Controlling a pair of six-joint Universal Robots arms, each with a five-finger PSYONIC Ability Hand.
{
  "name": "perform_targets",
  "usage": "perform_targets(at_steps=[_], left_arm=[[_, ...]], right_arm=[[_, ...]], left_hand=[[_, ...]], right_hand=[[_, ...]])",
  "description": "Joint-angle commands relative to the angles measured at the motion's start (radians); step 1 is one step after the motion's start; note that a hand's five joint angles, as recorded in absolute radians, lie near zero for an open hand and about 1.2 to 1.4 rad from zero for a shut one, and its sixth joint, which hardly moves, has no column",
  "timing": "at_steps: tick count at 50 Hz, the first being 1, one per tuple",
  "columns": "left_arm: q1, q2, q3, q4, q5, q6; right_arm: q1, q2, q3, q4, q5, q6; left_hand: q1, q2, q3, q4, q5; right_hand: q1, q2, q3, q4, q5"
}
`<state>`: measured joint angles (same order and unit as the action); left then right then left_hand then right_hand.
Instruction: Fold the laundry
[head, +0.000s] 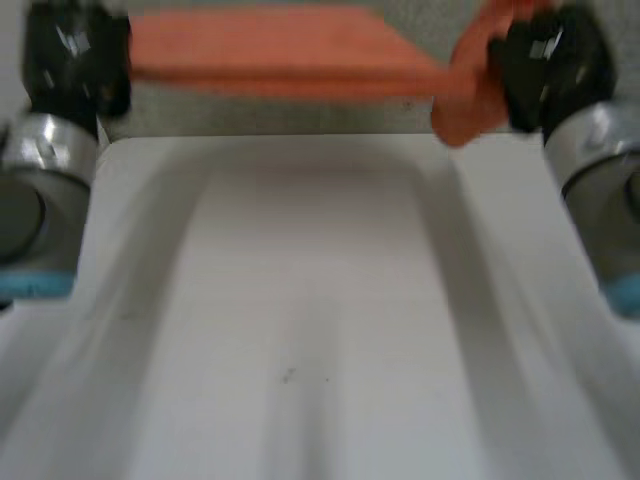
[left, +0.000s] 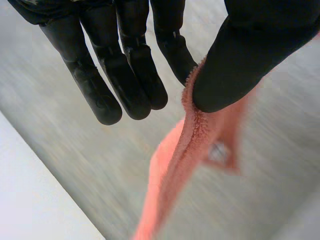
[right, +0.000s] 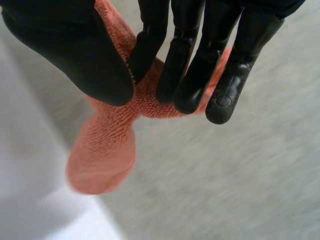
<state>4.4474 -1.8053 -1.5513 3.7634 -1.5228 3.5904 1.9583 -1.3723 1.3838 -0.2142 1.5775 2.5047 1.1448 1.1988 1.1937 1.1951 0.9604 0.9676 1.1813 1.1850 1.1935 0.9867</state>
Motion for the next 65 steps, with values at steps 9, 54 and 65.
perform_targets(at_steps=[9,54,65], left_arm=[[0.01,-0.106,-0.374,-0.001,0.003,0.005],[0.004,-0.016,-0.423,-0.024,0.0,-0.001],[0.017,-0.014,-0.421,-0.024,0.001,-0.001]], right_arm=[[0.017,0.191,0.285,0.18,0.003,-0.035],[-0.157,0.303,-0.112,0.605,-0.336,-0.193],[-0.228,0.363,-0.066,0.599,-0.36,-0.236]], left_hand=[[0.251,0.197,0.203,0.201,0.261],[0.251,0.197,0.203,0.201,0.261],[0.251,0.197,0.203,0.201,0.261]], right_hand=[[0.429,0.215,0.211,0.203,0.235],[-0.369,-0.583,-0.586,-0.595,-0.563],[-0.228,-0.442,-0.446,-0.454,-0.422]])
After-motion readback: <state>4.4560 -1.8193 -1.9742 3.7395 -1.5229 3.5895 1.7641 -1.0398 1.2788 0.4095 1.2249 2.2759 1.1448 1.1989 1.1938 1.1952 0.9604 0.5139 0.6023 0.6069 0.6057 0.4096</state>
